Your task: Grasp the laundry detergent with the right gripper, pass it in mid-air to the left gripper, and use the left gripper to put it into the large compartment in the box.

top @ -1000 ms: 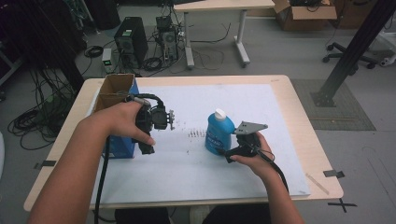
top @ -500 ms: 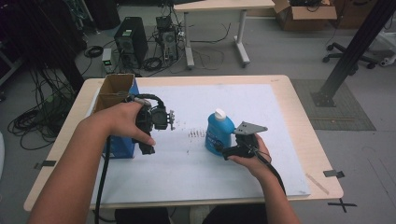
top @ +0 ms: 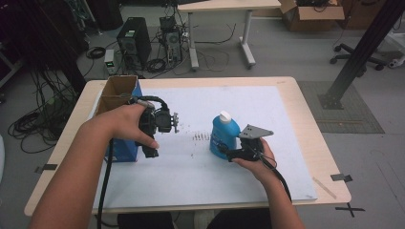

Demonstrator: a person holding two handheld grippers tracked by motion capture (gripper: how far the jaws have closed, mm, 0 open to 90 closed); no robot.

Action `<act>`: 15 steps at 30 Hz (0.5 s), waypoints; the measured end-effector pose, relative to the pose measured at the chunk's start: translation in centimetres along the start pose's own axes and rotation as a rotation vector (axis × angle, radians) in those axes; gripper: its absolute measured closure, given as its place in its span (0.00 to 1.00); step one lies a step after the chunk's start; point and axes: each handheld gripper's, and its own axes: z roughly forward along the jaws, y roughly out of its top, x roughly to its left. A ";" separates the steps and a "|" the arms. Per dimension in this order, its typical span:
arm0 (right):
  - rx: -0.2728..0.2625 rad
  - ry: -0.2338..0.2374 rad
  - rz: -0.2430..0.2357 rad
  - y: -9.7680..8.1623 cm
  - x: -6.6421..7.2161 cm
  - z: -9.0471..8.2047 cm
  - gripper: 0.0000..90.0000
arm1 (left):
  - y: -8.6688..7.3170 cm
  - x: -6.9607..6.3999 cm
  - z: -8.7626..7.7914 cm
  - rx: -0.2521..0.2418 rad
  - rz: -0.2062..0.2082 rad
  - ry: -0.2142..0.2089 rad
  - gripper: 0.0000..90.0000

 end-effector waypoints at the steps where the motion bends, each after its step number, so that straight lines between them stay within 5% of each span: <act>1: 0.000 0.000 0.000 0.0 0.0 0.0 0.21 | 0.0 0.0 0.0 0.000 0.000 0.000 0.07; 15: -0.008 0.011 -0.025 -0.2 0.4 0.1 0.33 | -0.1 0.0 0.1 -0.002 -0.003 -0.002 0.07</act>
